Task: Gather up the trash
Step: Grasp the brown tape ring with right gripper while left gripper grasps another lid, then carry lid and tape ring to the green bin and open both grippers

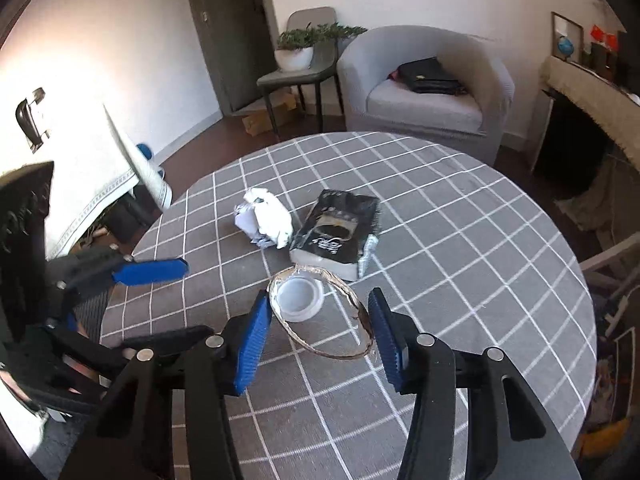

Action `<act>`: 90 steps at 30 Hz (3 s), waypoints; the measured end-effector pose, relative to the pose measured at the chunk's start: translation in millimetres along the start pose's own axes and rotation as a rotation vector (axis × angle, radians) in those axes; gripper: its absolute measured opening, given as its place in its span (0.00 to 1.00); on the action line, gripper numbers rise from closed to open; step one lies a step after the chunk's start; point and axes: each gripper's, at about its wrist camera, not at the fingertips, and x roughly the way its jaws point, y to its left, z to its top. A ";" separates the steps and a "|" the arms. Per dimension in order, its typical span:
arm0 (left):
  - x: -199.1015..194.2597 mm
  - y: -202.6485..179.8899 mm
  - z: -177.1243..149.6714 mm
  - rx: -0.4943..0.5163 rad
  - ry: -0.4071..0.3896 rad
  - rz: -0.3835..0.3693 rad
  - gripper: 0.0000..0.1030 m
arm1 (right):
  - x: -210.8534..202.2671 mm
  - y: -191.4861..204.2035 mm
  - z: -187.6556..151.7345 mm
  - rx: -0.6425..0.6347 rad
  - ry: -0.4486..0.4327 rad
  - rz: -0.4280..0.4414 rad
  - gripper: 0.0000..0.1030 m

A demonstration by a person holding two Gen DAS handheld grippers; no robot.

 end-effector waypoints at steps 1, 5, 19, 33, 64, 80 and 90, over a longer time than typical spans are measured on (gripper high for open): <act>3.3 -3.3 0.6 0.003 0.002 -0.002 0.70 | -0.5 -3.6 0.3 0.005 0.001 -0.006 0.49; 15.4 -15.2 4.4 0.029 0.007 0.007 0.68 | -3.5 -15.3 -4.8 0.028 0.007 -0.043 0.49; 63.5 -33.7 19.5 0.084 0.093 0.137 0.52 | -26.8 -46.1 -21.6 0.060 -0.003 -0.081 0.49; 76.7 -39.0 33.7 0.072 0.124 0.161 0.44 | -27.3 -39.6 -27.6 0.036 0.019 -0.053 0.49; -38.3 83.4 -10.5 -0.107 0.048 0.170 0.41 | 22.5 60.0 2.2 -0.086 0.091 0.048 0.49; -83.7 158.0 -49.8 -0.204 0.056 0.255 0.41 | 51.5 129.7 27.9 -0.147 0.092 0.134 0.49; -94.9 204.1 -88.2 -0.291 0.117 0.262 0.41 | 56.1 191.7 47.3 -0.212 0.061 0.212 0.49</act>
